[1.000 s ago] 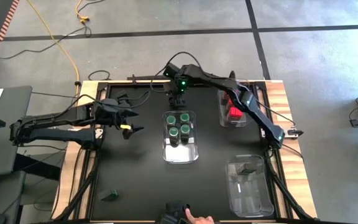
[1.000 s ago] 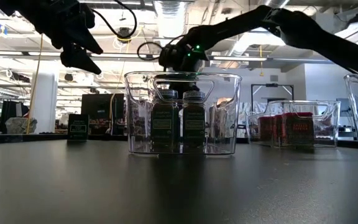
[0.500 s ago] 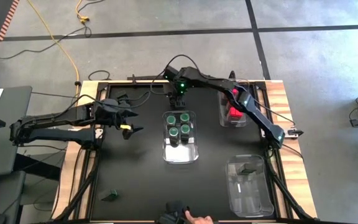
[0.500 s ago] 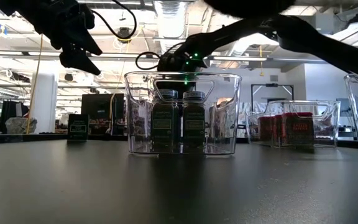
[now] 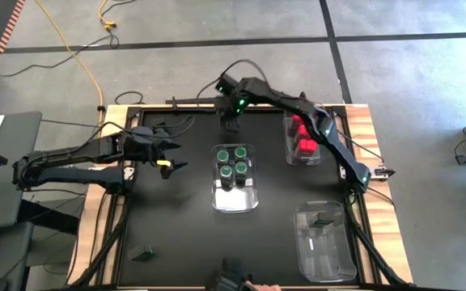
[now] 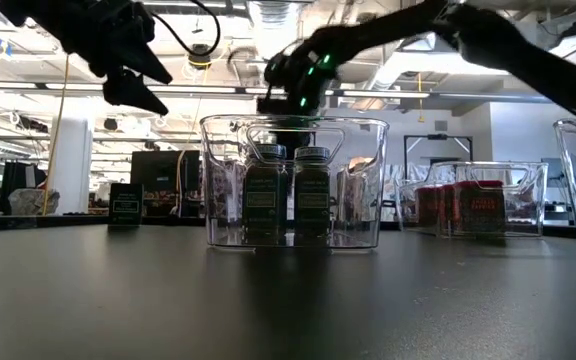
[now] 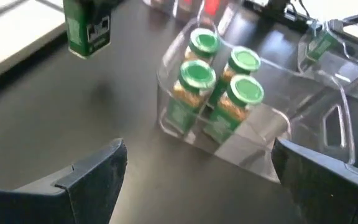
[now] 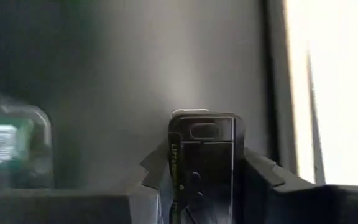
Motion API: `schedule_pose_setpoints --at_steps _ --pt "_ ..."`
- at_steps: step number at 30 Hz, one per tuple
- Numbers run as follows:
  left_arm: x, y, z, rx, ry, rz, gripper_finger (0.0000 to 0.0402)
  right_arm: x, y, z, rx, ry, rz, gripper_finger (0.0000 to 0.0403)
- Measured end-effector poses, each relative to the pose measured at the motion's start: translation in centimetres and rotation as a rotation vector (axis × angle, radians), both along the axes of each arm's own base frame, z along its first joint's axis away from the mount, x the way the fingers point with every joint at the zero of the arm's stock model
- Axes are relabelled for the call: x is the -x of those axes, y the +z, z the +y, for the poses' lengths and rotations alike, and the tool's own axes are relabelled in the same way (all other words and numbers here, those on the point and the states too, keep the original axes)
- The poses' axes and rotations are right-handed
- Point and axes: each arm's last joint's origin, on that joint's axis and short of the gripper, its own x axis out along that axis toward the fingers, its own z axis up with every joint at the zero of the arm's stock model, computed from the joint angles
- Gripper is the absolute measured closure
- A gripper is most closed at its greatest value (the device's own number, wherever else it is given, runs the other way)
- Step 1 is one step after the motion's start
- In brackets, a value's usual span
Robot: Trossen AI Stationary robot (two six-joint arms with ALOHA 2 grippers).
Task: Sort spices by type
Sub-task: Put the black seasoning can into the bottom transparent bin
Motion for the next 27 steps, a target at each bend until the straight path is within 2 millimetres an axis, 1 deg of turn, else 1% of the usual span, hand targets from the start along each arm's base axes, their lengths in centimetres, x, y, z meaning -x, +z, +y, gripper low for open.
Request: schedule_pose_setpoints --at_steps 2,4,6,7,11,13,16,19,22,24,27 --pt "0.0 0.2 0.3 -0.039 0.001 -0.012 0.0019 1.1 2.6 0.1 -0.006 -0.058 -0.045 0.0259" --pt "0.0 0.4 0.7 -0.083 0.004 -0.021 0.0019 2.5 5.1 0.6 -0.023 -0.11 -0.066 0.0259" --pt "0.0 0.6 1.1 -0.131 0.006 -0.03 0.0019 4.1 7.9 1.7 -0.035 -0.146 -0.083 0.0259" --pt "0.0 0.6 1.2 -0.15 0.006 -0.028 0.0019 4.9 9.3 2.5 -0.038 -0.154 -0.087 0.0259" --pt "0.1 0.6 1.5 -0.194 0.001 -0.005 0.0019 8.0 14.3 7.1 -0.021 -0.169 -0.08 0.0259" --pt "0.1 0.6 1.5 -0.201 -0.003 -0.005 0.0019 9.5 16.2 9.7 -0.017 -0.168 -0.08 0.0259" --pt "0.0 0.6 1.3 -0.179 -0.003 -0.016 0.0019 11.8 18.8 14.4 -0.009 -0.143 -0.069 0.0259" --pt "-0.1 0.6 1.0 -0.15 -0.009 -0.027 0.0019 14.2 20.6 19.3 0.036 -0.134 -0.057 0.0259" --pt "-0.2 0.6 0.5 -0.137 -0.034 -0.034 0.0019 16.5 21.7 24.0 0.046 -0.088 -0.115 0.0259" --pt "-0.3 0.6 0.1 -0.13 -0.055 -0.038 0.0019 18.4 21.8 27.0 0.013 -0.063 -0.127 0.0259" --pt "-0.5 0.6 -0.4 -0.085 -0.065 -0.055 0.0019 21.5 20.9 30.8 -0.022 -0.059 -0.128 0.0259"
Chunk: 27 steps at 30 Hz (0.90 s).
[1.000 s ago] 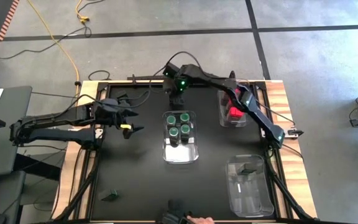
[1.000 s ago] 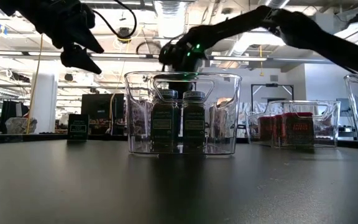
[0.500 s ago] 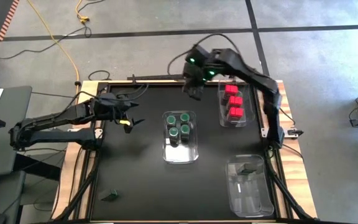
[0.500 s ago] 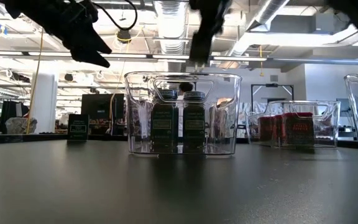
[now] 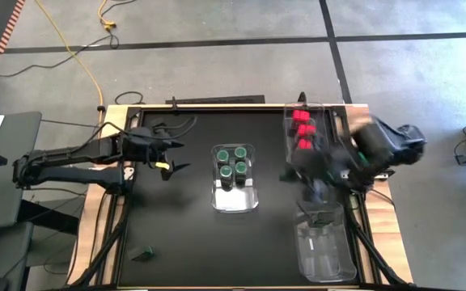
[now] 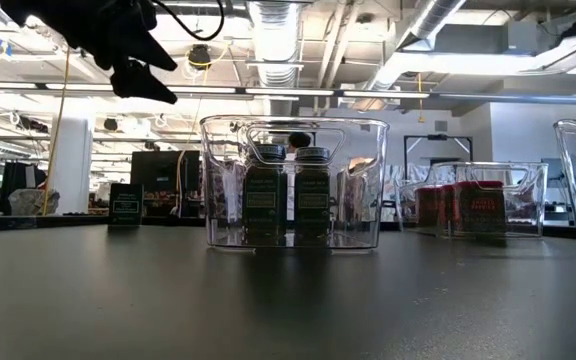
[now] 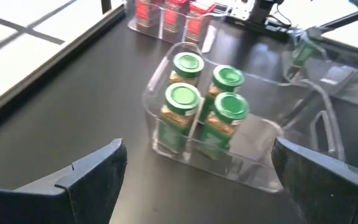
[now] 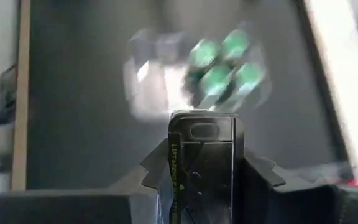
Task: Sort spices by type
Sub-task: Put the black seasoning can into the bottom transparent bin
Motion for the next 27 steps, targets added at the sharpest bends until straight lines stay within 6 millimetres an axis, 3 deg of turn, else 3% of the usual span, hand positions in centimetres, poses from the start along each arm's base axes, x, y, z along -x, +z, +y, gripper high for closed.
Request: schedule_pose_setpoints --at_steps 7,12,18,27 --pt "-0.2 0.0 -0.8 0.056 -0.025 -0.013 0.0019 6.4 -6.0 6.2 -0.052 -0.044 0.092 0.0259" --pt "-0.2 0.0 -0.9 0.056 -0.033 -0.013 0.0019 8.5 -10.9 9.2 -0.054 -0.043 0.146 0.0259" --pt "-0.2 0.0 -1.0 0.064 -0.03 -0.014 0.0019 8.3 -15.8 11.0 -0.046 -0.017 0.156 0.0259" --pt "-0.1 -0.1 -1.0 0.073 -0.025 -0.002 0.0019 6.4 -20.6 10.6 -0.06 0.084 0.222 0.0259"
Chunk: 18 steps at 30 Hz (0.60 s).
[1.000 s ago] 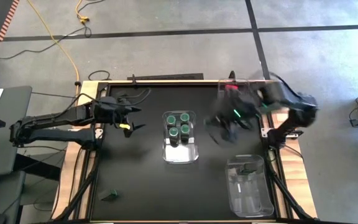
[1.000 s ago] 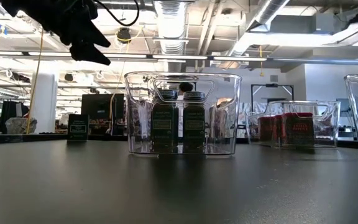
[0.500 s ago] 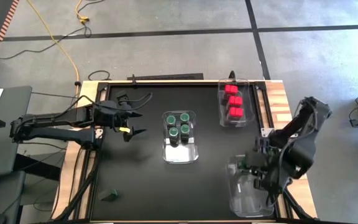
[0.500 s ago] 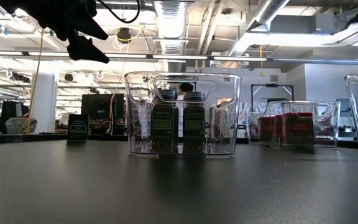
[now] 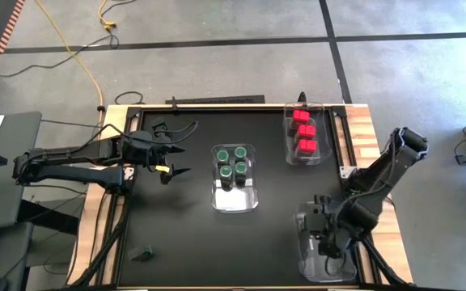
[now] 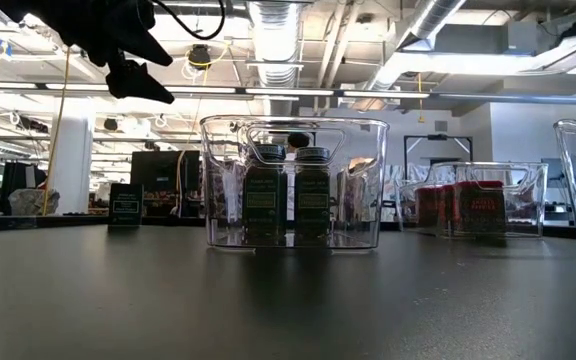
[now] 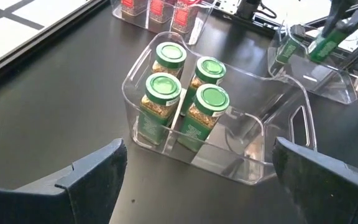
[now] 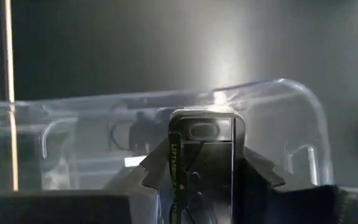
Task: Sort spices by type
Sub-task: Put the black seasoning can into the bottom transparent bin
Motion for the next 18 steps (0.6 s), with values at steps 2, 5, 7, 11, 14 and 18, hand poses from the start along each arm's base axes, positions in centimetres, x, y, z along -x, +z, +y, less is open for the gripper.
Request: schedule_pose_setpoints --at_steps 2,5,7,11,14,18 --pt "0.0 0.0 0.0 0.001 0.0 0.0 0.0019 -0.1 -0.8 -0.4 0.004 0.006 0.026 0.0259" --pt "0.0 0.0 0.0 0.001 0.001 0.001 0.0019 -0.2 -1.7 -0.8 0.03 0.037 0.039 0.0259" --pt "0.0 0.0 0.0 0.001 0.001 0.0 0.0019 -0.4 -2.4 -1.0 0.033 0.059 0.042 0.0259" --pt "0.0 0.0 0.0 0.001 0.001 0.001 0.0019 -0.6 -3.7 -1.6 0.023 0.072 0.066 0.0259" --pt "0.0 0.0 0.0 0.002 0.001 0.005 0.0019 -0.8 -4.5 -1.9 0.021 0.083 0.054 0.0259" --pt "0.1 -0.1 0.0 0.004 0.001 0.016 0.0019 -1.0 -5.4 -2.5 0.017 0.082 0.069 0.0259"
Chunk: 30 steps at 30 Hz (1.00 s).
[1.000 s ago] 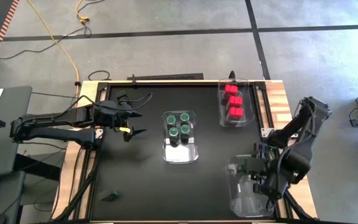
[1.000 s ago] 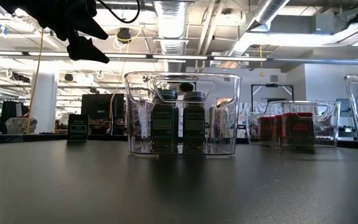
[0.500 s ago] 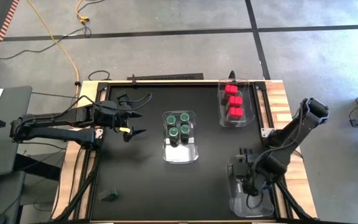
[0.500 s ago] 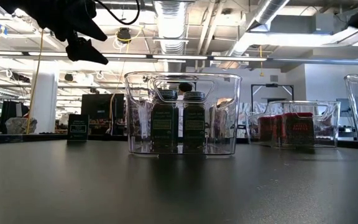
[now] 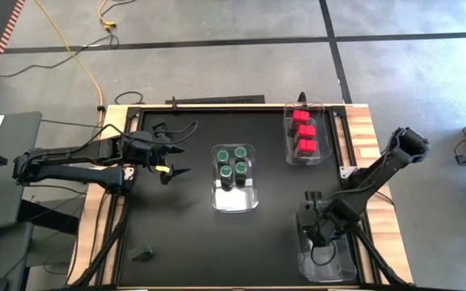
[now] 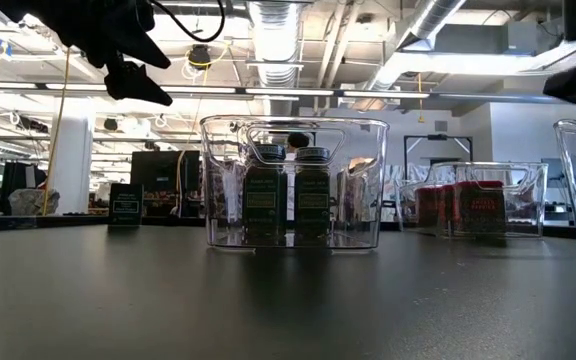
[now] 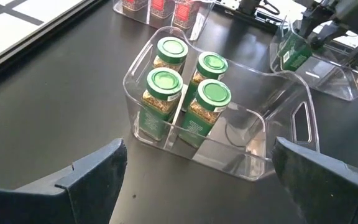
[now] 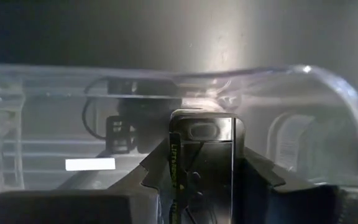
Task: Sort spices by type
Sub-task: Put the black seasoning can into the bottom transparent bin
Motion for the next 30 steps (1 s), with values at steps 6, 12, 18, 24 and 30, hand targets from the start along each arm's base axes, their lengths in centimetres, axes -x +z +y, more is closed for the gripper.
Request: schedule_pose_setpoints --at_steps 6,12,18,24,30 --pt "0.01 -0.02 0.0 0.0 0.0 0.002 0.0019 -0.21 -0.75 -0.36 -0.038 -0.011 0.004 0.0259" --pt "0.01 -0.03 0.0 0.0 0.0 0.003 0.0019 -0.43 -0.77 -0.48 -0.039 0.0 0.001 0.024" --pt "0.02 -0.04 0.0 0.001 0.0 0.004 0.0019 -0.26 -0.84 -0.68 -0.02 -0.003 0.023 0.0223" --pt "0.14 -0.29 -0.02 0.005 0.0 0.033 0.0019 -0.14 -0.84 -0.81 -0.008 -0.003 0.037 0.0243" --pt "0.25 -0.49 -0.04 0.009 0.0 0.056 0.0019 -0.19 -0.83 -0.92 -0.006 -0.009 0.04 0.0224"
